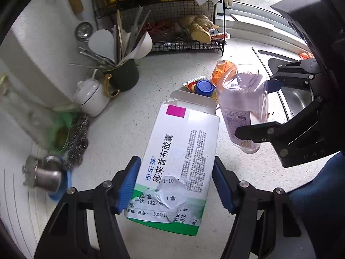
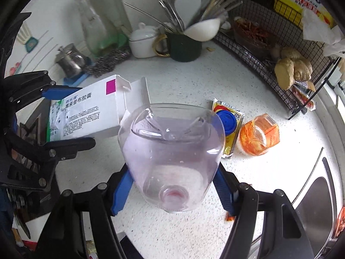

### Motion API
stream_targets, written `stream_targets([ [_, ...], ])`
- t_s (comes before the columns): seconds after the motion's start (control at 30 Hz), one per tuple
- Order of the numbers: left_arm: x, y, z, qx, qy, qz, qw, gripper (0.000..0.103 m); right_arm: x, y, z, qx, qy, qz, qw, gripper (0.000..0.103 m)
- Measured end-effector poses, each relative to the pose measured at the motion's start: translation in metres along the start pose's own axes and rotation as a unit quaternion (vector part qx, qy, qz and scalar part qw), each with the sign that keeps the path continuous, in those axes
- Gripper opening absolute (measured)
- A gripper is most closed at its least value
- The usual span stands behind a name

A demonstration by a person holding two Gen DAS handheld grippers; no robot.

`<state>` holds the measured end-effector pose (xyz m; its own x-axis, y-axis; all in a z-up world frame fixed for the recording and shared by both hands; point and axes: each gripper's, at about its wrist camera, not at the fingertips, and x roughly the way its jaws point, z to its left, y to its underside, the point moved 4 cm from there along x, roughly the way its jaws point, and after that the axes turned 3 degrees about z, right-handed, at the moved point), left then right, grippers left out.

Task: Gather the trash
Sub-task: 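Grasp the white medicine box with the left tool while the right tool holds the bottle, then carry the medicine box and bottle in both tools down toward the red bin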

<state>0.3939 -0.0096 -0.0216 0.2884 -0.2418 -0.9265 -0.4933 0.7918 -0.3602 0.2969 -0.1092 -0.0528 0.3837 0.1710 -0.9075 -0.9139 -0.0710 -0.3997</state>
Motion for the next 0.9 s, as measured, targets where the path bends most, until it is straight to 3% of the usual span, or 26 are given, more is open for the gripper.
stream_targets([
  [0.3,-0.043,0.055,-0.055,-0.087,-0.050,0.013,0.9948,0.064,-0.043,0.051,0.024,-0.061,-0.035,-0.034,0.997,0.067],
  [0.6,-0.074,0.108,-0.112,-0.109,-0.045,0.018,0.9929,0.064,-0.072,0.110,0.047,-0.094,-0.054,-0.035,0.993,0.067],
  [0.9,-0.095,0.170,-0.144,-0.143,-0.048,0.024,0.9882,0.064,-0.090,0.170,0.080,-0.102,-0.048,-0.031,0.993,0.067],
])
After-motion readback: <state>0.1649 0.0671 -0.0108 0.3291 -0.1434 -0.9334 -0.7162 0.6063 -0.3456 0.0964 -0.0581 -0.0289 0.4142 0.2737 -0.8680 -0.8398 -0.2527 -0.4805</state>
